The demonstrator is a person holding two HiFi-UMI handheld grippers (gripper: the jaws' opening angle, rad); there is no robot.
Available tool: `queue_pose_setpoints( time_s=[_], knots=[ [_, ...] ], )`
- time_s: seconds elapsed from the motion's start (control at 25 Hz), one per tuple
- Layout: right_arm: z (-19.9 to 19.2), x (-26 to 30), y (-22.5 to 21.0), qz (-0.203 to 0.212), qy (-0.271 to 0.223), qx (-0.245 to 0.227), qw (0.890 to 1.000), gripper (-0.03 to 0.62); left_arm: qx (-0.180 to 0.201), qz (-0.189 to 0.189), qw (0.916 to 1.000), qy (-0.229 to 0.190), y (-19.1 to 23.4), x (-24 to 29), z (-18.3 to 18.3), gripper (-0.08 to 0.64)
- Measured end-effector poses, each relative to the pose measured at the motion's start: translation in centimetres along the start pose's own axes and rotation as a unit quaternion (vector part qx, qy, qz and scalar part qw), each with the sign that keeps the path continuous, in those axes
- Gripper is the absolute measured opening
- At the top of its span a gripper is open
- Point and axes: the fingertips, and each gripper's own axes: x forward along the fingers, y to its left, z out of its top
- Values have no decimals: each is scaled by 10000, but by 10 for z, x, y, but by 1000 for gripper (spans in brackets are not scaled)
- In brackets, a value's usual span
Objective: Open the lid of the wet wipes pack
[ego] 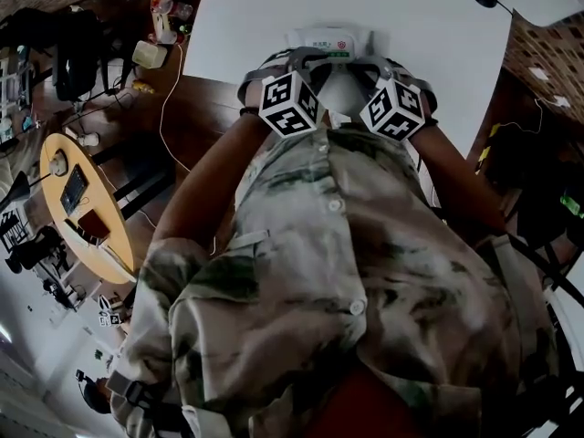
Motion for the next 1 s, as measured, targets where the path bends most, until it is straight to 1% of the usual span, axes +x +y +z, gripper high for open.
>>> queue_pose_setpoints(
  time_s=[0.16, 0.24, 0.32, 0.48, 0.6, 0.88, 1.0],
  knots=[
    [3, 2, 1, -20, -15, -33, 10000, -2, 548, -26, 9981, 279, -6, 6, -3, 72],
    [3, 2, 2, -8, -19, -39, 10000, -2, 687, -35, 9969, 380, -7, 7, -3, 72],
    [4, 2, 2, 13, -28, -46, 10000, -2, 710, -86, 9964, 446, -7, 8, -4, 71],
    [3, 2, 3, 30, -21, -70, 10000, -2, 373, -344, 9977, 453, -6, 8, -3, 51],
    [5, 2, 2, 59, -37, -59, 10000, -2, 282, -449, 9977, 427, -4, 4, -2, 32],
    [2, 1, 2, 75, -115, 26, 9999, -2, -179, -443, 9988, 53, 28, -12, 16, 15],
    [3, 1, 2, 111, -131, 48, 9998, -2, -332, -316, 9989, -42, 51, -11, 21, 15]
  ],
)
